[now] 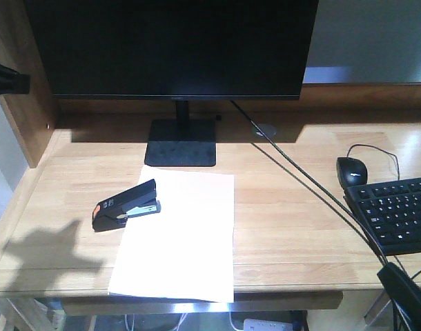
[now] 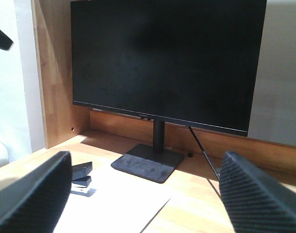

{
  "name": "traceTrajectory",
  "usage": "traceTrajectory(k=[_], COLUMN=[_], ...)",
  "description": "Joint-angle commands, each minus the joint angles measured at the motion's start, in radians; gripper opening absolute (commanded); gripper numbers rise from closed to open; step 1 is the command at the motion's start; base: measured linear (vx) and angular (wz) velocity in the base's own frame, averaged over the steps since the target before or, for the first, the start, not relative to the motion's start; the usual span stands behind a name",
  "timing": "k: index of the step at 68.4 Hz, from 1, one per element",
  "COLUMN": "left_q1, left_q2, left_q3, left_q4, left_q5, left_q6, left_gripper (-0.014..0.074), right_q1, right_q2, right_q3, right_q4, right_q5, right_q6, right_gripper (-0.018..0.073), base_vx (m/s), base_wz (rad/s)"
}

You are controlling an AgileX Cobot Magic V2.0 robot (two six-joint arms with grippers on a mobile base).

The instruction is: Grab stapler and paper to desk for stapling

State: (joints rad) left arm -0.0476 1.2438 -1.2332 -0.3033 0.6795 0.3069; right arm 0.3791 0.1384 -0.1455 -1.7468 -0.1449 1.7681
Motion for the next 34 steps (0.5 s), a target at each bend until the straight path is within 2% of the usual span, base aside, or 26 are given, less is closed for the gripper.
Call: traceTrajectory(k=[1,17,34], left_q1=[0.000,0.000,0.000], left_q2=[-0.111,-0.412,-0.771], left_q3=[0.061,0.339,0.587], left_q4=[-0.018,-0.016,-0.017], left_q5=[-0.155,-0.298,-0.313], left_q6=[-0.014,0.021,0.021], left_gripper=[-0.0006,-0.0006,-0.0006], right_q1=[-0.003,-0.003,-0.003], right_q2=[0.009,0.009,0.009], right_q3=[-0.028,-0.028,-0.028], right_q4=[-0.045,-0.045,-0.045], right_q5=[0.017,0.017,0.017], right_q6=[-0.011,-0.011,-0.011], right_gripper=[0.0584,0.0584,0.0584], base_vx=[0.00,0.00,0.00], base_wz=[0.00,0.00,0.00])
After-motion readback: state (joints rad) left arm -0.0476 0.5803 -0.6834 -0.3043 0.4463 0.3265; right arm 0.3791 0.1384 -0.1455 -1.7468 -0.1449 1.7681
